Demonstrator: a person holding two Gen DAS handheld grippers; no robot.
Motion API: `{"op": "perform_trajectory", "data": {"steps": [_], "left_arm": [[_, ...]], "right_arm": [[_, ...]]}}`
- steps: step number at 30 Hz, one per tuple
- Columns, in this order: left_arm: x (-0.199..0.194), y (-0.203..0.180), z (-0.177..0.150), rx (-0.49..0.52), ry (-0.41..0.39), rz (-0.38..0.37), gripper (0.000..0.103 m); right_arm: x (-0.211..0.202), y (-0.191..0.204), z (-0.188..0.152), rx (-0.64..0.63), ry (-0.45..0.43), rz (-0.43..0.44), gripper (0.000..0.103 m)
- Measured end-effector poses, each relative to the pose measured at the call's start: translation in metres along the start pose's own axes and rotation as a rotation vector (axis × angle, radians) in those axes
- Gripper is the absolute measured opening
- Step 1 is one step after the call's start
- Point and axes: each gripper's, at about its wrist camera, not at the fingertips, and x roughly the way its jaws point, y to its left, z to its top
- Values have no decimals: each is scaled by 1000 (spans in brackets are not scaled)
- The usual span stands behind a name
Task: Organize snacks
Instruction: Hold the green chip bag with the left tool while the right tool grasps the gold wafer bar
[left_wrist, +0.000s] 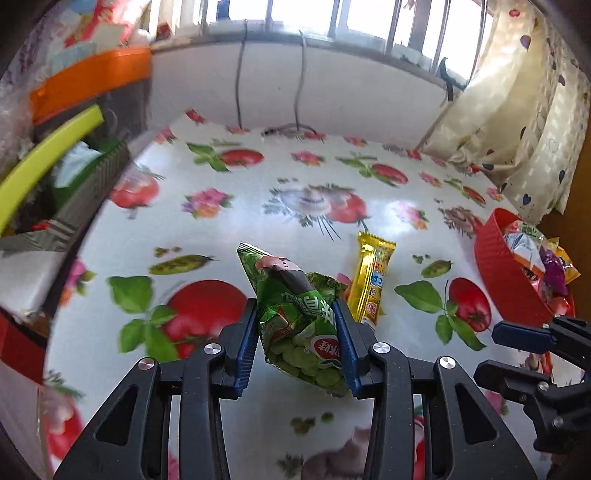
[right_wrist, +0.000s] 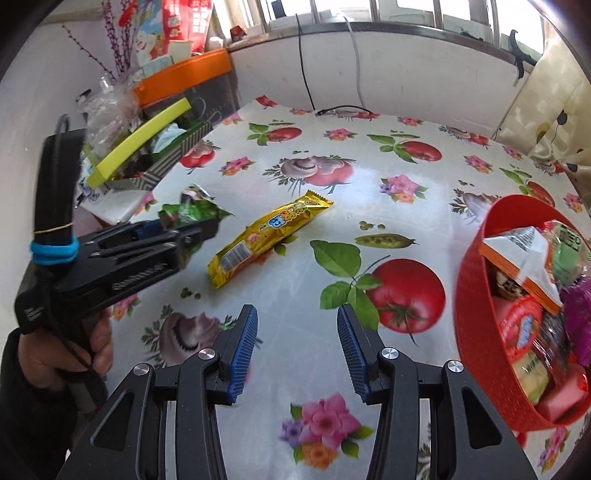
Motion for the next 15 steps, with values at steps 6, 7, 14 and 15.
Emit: {"op": "perform_trajectory", "data": {"steps": [6,7,14,15], "left_arm": [[7,-16,-17,24,50,-128,40],[5,-18,-19,23,51,-139,40],[-8,-1,-25,-39,32,-111,41],[-10,2,-26,-46,29,-109,41]], "right_arm": [[12,-6,9,14,4,-13,43],[14,-8,10,19,5,-22,43],[26,-6,26,-15,-6,-9,43],[30,-4,30,-30,-1,-6,43]]}}
